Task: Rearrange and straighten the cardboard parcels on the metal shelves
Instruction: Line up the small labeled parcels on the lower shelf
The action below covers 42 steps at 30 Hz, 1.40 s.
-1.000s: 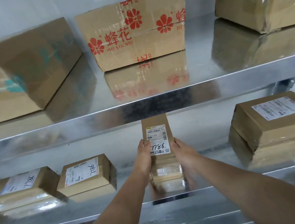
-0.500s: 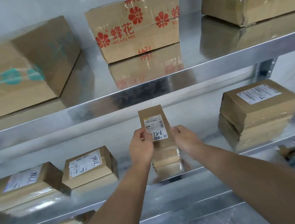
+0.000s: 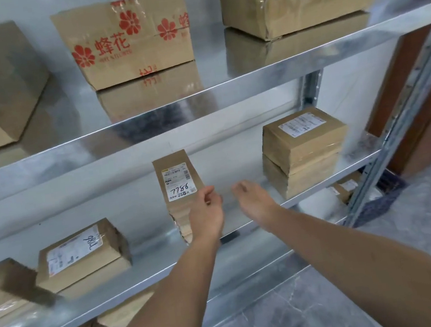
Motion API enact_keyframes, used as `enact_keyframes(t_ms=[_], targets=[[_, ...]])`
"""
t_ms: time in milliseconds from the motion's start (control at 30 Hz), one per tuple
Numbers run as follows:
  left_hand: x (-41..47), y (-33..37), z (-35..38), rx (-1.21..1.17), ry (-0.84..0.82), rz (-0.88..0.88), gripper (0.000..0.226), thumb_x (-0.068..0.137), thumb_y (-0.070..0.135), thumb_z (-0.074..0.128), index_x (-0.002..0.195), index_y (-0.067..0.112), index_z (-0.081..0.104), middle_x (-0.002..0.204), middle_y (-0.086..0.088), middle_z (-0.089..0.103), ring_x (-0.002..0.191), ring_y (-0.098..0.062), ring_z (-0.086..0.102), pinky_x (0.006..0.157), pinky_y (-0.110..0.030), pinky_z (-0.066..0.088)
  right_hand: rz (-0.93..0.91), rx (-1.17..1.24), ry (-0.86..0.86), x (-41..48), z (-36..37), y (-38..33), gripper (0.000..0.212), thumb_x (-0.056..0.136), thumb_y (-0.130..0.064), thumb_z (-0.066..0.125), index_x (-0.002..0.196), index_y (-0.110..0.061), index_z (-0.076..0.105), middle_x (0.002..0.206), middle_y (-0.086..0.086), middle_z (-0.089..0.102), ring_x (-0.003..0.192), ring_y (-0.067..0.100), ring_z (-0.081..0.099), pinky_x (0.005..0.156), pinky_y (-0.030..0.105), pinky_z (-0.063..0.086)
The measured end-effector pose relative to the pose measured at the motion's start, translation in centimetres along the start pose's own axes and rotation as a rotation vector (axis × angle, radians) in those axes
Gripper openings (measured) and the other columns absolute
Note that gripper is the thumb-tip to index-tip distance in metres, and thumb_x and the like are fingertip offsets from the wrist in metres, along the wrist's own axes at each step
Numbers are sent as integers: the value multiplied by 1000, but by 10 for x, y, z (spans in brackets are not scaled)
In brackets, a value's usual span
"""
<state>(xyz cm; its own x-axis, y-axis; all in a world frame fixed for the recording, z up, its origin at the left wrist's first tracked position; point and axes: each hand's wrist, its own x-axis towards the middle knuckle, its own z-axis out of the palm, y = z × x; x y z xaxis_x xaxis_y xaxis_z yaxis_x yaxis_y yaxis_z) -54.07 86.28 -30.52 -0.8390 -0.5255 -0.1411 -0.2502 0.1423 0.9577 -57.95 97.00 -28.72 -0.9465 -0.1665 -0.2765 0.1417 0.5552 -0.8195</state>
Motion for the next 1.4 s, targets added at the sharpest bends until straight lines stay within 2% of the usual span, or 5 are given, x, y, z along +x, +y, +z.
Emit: enact_keyframes(t_ms=[667,800,900,1167,1400], targets=[[15,70,221,-159,-38,-222,35,105,36,49,127,13,64,130,-9,62,119,-25,56,93,-29,38,28,108,208,95,-238,96,28,106,-23,34,105,-9,59,96,7,55,89,27,51,71,34,39],[27,75,248,-182,3,-257,45,104,44,47,134,14,63,138,-6,60,126,-24,55,108,-35,40,22,77,244,120,-275,114,28,107,-23,34,110,-11,59,107,11,59,96,27,52,78,31,38],[33,78,263,-219,9,-276,44,104,46,46,136,19,62,137,3,61,125,-18,55,114,-38,39,44,76,239,133,-292,121,39,108,-23,33,136,-10,57,128,13,60,105,27,53,86,32,42],[71,64,270,-197,14,-282,73,82,67,45,140,24,57,146,5,56,138,-20,48,120,-46,33,95,93,215,169,-296,120,39,106,-22,30,126,-6,59,117,12,60,102,29,52,88,35,41],[98,69,264,-200,10,-326,55,104,53,40,146,20,51,148,4,53,137,-19,48,120,-44,32,120,97,226,198,-292,115,39,107,-25,33,128,-5,59,118,15,62,97,27,51,85,37,42]])
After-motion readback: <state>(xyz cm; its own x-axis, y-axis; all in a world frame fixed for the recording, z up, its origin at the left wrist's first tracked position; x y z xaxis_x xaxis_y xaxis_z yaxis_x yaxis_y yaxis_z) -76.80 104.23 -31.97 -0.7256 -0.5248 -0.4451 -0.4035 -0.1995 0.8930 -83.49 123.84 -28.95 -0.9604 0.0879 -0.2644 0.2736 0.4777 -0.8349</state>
